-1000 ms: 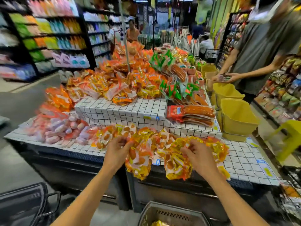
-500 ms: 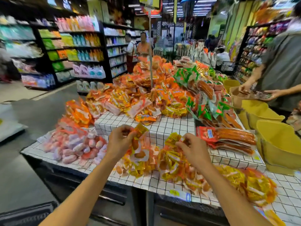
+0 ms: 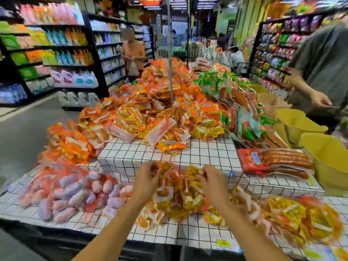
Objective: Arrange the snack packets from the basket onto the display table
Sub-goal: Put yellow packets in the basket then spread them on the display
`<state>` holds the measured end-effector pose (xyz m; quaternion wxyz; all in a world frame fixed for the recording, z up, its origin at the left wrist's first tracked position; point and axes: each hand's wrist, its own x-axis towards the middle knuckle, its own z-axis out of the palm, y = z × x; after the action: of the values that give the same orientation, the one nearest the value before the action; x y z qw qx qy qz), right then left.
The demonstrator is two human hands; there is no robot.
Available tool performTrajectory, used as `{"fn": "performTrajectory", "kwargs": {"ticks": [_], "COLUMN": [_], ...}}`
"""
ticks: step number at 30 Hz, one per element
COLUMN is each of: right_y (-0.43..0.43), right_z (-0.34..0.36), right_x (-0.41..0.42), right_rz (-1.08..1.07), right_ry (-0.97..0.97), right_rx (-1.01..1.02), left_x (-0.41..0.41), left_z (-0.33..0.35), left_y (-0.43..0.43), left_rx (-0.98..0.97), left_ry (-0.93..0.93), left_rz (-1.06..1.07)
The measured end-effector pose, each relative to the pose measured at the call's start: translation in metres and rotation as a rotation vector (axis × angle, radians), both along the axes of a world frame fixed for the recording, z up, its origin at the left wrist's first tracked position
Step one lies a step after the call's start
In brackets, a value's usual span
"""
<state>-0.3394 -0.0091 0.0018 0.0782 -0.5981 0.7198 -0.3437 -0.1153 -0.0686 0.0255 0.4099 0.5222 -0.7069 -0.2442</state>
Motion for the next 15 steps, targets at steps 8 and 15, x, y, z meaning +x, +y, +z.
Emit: {"fn": "performTrajectory", "kwargs": {"ticks": [8, 15], "right_y": [-0.006, -0.001], "right_z": [-0.059, -0.078], "right_x": [0.016, 0.018], "right_rz": [0.016, 0.022], "right_ry": [0.243, 0.228], "right_rx": [0.142, 0.331], "left_x": [-0.012, -0.007], "left_z": [-0.077, -0.118], "left_y": [-0.002, -0.004], "left_rx": [-0.069, -0.169], "left_ry": [-0.143, -0.520], "left_rz": [-0.077, -0.051]}}
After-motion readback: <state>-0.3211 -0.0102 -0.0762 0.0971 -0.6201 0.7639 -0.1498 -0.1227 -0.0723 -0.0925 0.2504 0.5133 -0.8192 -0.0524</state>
